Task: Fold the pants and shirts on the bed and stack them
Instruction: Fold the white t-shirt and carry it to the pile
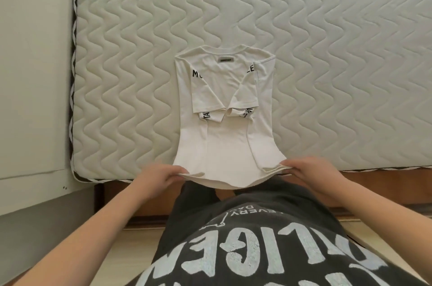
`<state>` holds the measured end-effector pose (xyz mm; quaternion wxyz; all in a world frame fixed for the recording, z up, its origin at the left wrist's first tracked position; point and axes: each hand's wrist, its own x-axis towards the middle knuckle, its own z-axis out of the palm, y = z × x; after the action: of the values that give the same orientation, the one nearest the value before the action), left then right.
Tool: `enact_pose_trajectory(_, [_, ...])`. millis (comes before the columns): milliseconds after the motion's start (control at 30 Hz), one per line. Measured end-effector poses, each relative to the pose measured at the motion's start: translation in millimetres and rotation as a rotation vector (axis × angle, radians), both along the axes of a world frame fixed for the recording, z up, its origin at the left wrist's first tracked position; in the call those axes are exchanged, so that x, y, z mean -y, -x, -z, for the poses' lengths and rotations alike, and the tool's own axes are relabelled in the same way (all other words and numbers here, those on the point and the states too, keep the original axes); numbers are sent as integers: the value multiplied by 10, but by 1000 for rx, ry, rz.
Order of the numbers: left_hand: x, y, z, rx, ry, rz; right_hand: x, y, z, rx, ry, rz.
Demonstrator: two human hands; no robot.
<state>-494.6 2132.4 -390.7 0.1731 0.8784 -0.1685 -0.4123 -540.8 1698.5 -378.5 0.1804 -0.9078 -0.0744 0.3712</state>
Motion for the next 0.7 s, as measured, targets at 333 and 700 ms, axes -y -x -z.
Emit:
enact_pose_trajectory(333, [284,-1053,-24,45,-64,166,-41,-938,-9,131,-94,-30])
enact_pose_trajectory(700, [612,-2548,17,-115,-88,332,-88,-2152,88,54,-252,140])
